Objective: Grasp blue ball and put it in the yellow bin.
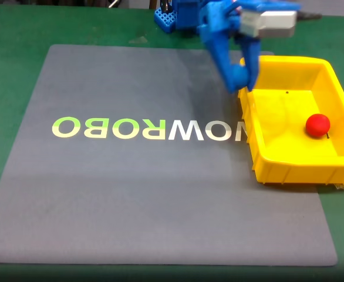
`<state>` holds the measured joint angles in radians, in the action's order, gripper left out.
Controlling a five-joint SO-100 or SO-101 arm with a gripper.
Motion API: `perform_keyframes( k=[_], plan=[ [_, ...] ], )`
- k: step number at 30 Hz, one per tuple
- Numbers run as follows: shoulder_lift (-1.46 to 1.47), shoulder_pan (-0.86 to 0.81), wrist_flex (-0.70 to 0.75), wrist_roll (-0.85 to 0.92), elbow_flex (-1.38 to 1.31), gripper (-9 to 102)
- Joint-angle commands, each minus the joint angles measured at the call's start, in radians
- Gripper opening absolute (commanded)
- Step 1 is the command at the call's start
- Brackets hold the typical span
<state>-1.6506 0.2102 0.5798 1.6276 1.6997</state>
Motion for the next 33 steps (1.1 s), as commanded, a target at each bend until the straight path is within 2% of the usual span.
perform_keyframes(
  k=[1,11,23,24,27,29,33],
  plan=[
    [-0.084,0.074,-0.005,-0.012,-0.041,0],
    [-0.078,0.252,-0.034,-0.011,-0.046,0],
    [-0.046,0.247,-0.049,0.008,-0.052,0],
    [-0.044,0.242,-0.049,0.008,-0.052,2],
    [-0.043,0.23,-0.048,0.014,-0.052,27],
    [-0.043,0.221,-0.041,0.005,-0.052,39],
    [-0.044,0.21,-0.038,-0.012,-0.051,46]
  ],
)
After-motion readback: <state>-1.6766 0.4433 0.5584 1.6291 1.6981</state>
